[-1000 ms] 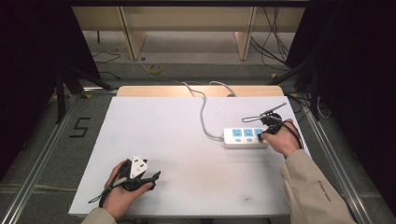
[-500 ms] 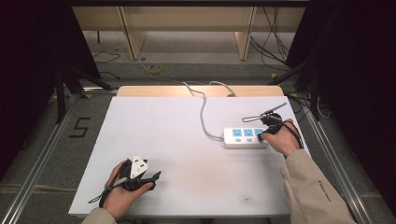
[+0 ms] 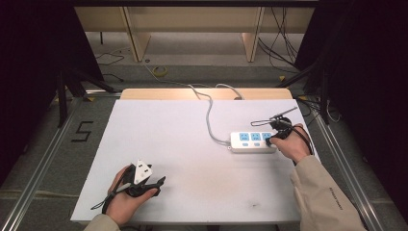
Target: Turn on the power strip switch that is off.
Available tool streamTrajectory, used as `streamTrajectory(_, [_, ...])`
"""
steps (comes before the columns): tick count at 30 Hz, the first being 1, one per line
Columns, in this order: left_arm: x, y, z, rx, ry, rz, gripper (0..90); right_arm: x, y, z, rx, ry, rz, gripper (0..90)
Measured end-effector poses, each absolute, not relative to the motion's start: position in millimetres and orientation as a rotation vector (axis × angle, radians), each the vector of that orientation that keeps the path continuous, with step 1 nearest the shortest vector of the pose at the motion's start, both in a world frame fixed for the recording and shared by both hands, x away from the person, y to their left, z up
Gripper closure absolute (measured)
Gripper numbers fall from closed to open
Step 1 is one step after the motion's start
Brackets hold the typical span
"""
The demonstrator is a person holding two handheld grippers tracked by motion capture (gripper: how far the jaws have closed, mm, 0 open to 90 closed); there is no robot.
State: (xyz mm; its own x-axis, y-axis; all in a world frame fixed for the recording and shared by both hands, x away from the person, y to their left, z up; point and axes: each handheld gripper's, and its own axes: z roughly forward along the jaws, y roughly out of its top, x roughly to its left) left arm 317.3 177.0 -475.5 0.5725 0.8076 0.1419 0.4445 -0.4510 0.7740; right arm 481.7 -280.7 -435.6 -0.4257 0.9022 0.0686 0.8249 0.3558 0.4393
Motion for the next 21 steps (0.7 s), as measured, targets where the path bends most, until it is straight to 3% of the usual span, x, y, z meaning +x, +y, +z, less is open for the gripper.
streamTrajectory(21, [317.1, 177.3, -475.1, 2.101, 0.995, 0.662, 34.8, 477.3, -280.1, -432.5, 1.521, 2.422, 0.662, 90.0])
